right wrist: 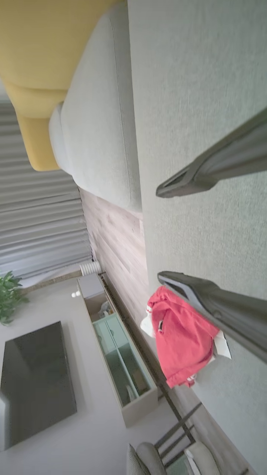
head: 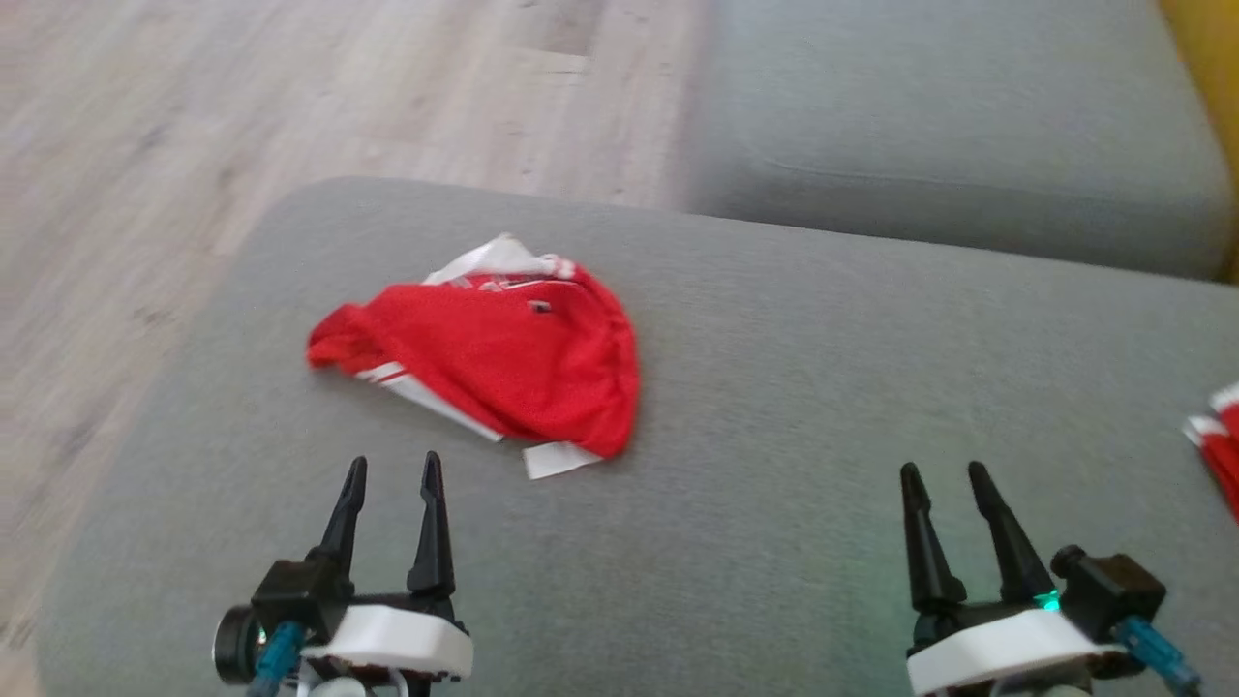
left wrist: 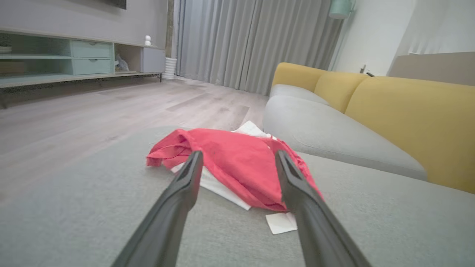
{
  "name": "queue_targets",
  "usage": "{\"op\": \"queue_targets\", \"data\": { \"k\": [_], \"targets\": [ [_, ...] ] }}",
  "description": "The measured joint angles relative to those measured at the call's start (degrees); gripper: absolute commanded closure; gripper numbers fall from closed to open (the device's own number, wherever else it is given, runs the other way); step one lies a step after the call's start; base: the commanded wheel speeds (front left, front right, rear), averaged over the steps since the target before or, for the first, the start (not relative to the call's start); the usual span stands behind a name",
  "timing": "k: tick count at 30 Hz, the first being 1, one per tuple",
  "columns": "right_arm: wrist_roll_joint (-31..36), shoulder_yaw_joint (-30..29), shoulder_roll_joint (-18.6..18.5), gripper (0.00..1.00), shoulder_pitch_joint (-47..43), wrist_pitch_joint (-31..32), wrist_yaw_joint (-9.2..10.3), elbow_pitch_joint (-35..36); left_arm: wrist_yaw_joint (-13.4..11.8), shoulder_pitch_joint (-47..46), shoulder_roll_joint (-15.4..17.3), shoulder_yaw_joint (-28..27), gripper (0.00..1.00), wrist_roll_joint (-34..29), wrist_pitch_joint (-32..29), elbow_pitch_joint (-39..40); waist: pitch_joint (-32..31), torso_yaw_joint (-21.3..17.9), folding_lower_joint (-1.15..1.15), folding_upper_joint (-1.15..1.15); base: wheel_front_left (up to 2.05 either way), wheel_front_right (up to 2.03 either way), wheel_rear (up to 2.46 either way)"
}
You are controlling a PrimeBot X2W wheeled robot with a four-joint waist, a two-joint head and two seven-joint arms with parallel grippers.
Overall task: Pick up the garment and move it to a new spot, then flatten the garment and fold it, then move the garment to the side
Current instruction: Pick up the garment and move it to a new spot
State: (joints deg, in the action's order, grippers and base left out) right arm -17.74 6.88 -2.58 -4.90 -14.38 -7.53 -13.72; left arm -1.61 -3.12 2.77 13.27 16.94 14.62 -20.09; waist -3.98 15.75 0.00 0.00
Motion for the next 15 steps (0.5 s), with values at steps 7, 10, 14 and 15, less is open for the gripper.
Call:
{"op": "queue_targets", "data": {
  "k": [7, 10, 14, 15],
  "targets": [
    [-0.68, 2.08, 0.00, 0.00, -0.02, 0.00, 0.00, -0.08, 0.62, 0.02, 0.00, -0.40, 0.00, -0.43, 0.00, -0.37, -0.40, 5.80, 0.00, 0.00, 0.00, 0.00, 0.00],
    [-1.02, 2.33, 0.01, 0.00, -0.02, 0.00, 0.00, -0.32, 0.65, 0.02, 0.00, -0.38, 0.00, -0.43, 0.00, -0.52, -0.50, 7.67, 0.00, 0.00, 0.00, 0.00, 0.00],
    [-1.02, 2.50, 0.01, 0.00, -0.01, 0.00, 0.00, -0.53, 0.67, 0.05, 0.01, -0.40, 0.00, -0.43, 0.00, -0.88, -0.39, 8.75, 0.00, 0.00, 0.00, 0.00, 0.00],
    [-1.02, 2.53, 0.01, 0.00, -0.01, 0.00, 0.00, -0.63, 0.67, 0.05, 0.01, -0.38, 0.00, -0.44, 0.00, -1.04, -0.26, 8.75, 0.00, 0.00, 0.00, 0.00, 0.00]
  ]
}}
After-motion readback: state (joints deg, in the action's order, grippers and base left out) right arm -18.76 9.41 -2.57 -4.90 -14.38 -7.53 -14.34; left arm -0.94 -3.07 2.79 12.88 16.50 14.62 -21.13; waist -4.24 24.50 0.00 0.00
